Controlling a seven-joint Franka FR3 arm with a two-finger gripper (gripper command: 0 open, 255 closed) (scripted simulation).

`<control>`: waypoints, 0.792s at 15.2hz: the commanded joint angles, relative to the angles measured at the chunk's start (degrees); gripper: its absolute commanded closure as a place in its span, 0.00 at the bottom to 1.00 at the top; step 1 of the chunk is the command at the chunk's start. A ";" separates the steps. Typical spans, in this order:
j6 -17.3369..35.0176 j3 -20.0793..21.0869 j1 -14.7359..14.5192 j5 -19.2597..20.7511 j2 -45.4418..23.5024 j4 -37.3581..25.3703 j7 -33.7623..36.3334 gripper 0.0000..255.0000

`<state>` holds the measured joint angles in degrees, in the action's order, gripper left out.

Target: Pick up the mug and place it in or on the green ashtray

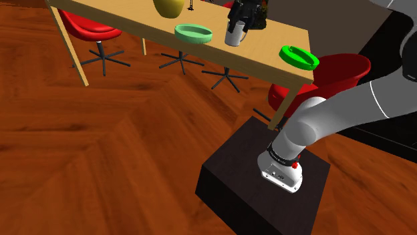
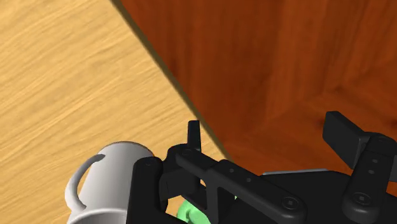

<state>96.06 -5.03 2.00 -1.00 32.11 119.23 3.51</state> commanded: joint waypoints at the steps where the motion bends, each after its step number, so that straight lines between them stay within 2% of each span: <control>1: -0.50 -1.15 0.40 1.33 -4.94 -4.33 -1.80 0.00; 10: -5.10 -5.28 2.35 5.40 -25.65 -25.46 -9.34 0.00; 12: -4.59 -5.45 2.50 5.55 -26.47 -25.62 -9.66 0.00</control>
<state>91.24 -10.34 4.40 4.40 6.41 94.03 -5.86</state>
